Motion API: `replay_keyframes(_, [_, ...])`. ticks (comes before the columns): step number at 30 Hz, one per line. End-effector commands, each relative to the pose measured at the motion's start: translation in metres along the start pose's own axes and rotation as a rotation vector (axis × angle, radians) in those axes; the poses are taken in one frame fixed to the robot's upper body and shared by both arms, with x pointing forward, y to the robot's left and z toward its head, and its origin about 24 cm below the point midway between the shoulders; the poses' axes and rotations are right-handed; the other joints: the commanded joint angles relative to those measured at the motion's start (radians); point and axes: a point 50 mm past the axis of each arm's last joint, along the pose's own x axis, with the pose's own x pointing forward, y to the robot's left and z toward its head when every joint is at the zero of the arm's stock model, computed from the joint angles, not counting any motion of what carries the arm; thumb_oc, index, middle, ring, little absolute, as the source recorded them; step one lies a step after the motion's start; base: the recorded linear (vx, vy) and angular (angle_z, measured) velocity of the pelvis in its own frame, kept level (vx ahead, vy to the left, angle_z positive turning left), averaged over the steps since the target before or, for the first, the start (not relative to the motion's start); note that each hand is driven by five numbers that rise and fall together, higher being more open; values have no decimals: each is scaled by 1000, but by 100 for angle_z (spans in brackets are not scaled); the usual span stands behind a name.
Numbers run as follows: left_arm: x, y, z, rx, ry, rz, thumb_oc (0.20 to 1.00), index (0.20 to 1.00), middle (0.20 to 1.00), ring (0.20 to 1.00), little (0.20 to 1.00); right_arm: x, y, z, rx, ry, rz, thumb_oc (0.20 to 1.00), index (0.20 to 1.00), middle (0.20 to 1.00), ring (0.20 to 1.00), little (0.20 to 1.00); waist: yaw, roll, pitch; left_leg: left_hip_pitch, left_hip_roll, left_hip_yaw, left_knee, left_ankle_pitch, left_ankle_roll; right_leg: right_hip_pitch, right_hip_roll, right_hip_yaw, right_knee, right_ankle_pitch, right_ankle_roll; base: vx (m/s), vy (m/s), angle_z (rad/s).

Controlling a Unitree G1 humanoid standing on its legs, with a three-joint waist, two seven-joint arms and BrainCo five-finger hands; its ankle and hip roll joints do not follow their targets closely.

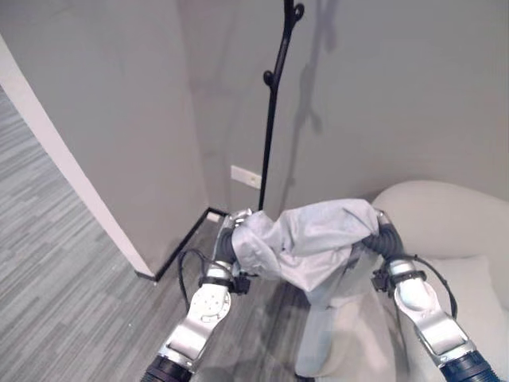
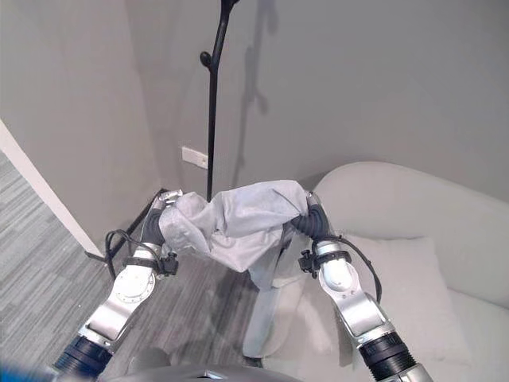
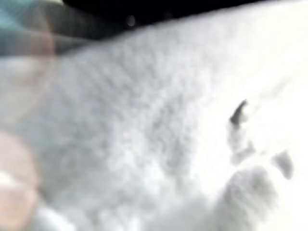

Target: Hang the clothes on the sofa on the clothes rack.

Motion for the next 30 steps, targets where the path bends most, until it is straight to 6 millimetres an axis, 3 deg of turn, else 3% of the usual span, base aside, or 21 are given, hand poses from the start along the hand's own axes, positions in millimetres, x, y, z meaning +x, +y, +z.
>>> replay_keyframes(1, [14, -7, 29, -84, -147, -17, 200, 200, 200, 200, 200, 15, -25, 17, -49, -112, -86, 200, 200, 200, 200, 200, 38, 24, -2, 19, -7, 3, -131, 152, -28, -8, -3, 29, 15, -25, 75, 153, 70, -10])
replay_keyframes(3, [15, -8, 29, -83, -153, -20, 200, 200, 200, 200, 200, 15, -25, 15, -53, -106, -92, 200, 200, 200, 200, 200, 47, 23, -2, 10, -7, 0, -134, 161, -30, 6, -4, 39, 24, -34, 77, 221, 111, -24])
replay_keyframes(8, [16, -6, 27, 31, -170, -27, 200, 200, 200, 200, 200, 8, -25, 2, -142, -60, -88, 200, 200, 200, 200, 200, 46, 10, -46, 57, -13, 27, -108, 106, -7, 49, -40, 65, 41, -56, 109, 270, 168, -44])
replay_keyframes(12, [22, 13, 38, 218, -280, 90, 200, 200, 200, 200, 200, 3, -42, -7, -322, -42, -185, 200, 200, 200, 200, 200, 47, 1, -75, 103, -42, 73, -103, 53, 24, 55, -94, 77, 73, -28, 154, 237, 235, -24])
replay_keyframes(14, [28, 30, 50, 375, -375, 189, 200, 200, 200, 200, 200, 4, -56, -1, -411, -59, -296, 200, 200, 200, 200, 200, 39, 13, -85, 159, -78, 104, -130, 24, 65, 4, -136, 91, 200, 23, 192, 236, 378, -26])
replay_keyframes(15, [31, 37, 56, 413, -409, 239, 200, 200, 200, 200, 200, 6, -62, 3, -454, -78, -345, 200, 200, 200, 200, 200, 35, 23, -78, 182, -93, 118, -138, 14, 86, -32, -163, 89, 292, 85, 209, 82, 229, -28])
replay_keyframes(16, [31, 37, 57, 414, -411, 240, 200, 200, 200, 200, 200, 6, -62, 3, -456, -80, -347, 200, 200, 200, 200, 200, 37, 22, -77, 180, -94, 121, -141, 21, 89, -38, -165, 92, 296, 89, 210, 110, 285, -31])
replay_keyframes(17, [34, 44, 66, 453, -468, 314, 200, 200, 200, 200, 200, 6, -71, 11, -498, -112, -439, 200, 200, 200, 200, 200, 25, 44, -66, 220, -106, 123, -156, 9, 112, -93, -181, 89, 425, 157, 213, 111, 266, -19])
replay_keyframes(19, [38, 52, 74, 508, -515, 398, 200, 200, 200, 200, 200, 7, -77, 24, -526, -167, -527, 200, 200, 200, 200, 200, 9, 75, -57, 271, -107, 125, -184, -2, 128, -169, -212, 51, 521, 172, 201, 218, 257, 12])
replay_keyframes(20, [40, 54, 83, 526, -567, 439, 200, 200, 200, 200, 200, 7, -80, 35, -528, -216, -582, 200, 200, 200, 200, 200, -17, 86, -53, 309, -113, 105, -219, -10, 121, -233, -193, 45, 468, 112, 184, 253, 55, 10])
replay_keyframes(22, [40, 55, 89, 543, -600, 456, 200, 200, 200, 200, 200, 7, -86, 40, -525, -237, -623, 200, 200, 200, 200, 200, -31, 91, -52, 314, -112, 85, -228, -6, 114, -239, -173, 51, 396, 96, 173, 186, -76, 6])
replay_keyframes(23, [46, 51, 98, 662, -674, 435, 200, 200, 200, 200, 200, 10, -97, 48, -652, -285, -680, 200, 200, 200, 200, 200, -56, 80, -58, 332, -113, 67, -232, -31, 98, -234, -141, 100, 196, 58, 181, 133, -98, 46])
replay_keyframes(24, [47, 51, 98, 665, -677, 437, 200, 200, 200, 200, 200, 11, -96, 49, -655, -287, -685, 200, 200, 200, 200, 200, -56, 80, -55, 330, -112, 66, -232, -26, 97, -226, -139, 97, 177, 70, 179, 233, -124, 79])
replay_keyframes(25, [46, 59, 100, 607, -664, 508, 200, 200, 200, 200, 200, 2, -97, 57, -615, -330, -701, 200, 200, 200, 200, 200, -70, 71, -65, 348, -108, 59, -243, -38, 94, -196, -119, 149, 120, 77, 189, 152, -69, 77])
replay_keyframes(26, [45, 61, 104, 628, -691, 537, 200, 200, 200, 200, 200, 0, -99, 59, -630, -336, -705, 200, 200, 200, 200, 200, -70, 63, -86, 355, -107, 65, -251, -38, 91, -175, -116, 160, 89, 78, 186, 234, -101, 59])
replay_keyframes(30, [47, 63, 120, 650, -770, 573, 200, 200, 200, 200, 200, 1, -106, 75, -667, -424, -722, 200, 200, 200, 200, 200, -62, 66, -146, 373, -83, 63, -283, -28, 68, -122, -86, 156, -7, 95, 180, 184, -104, 26])
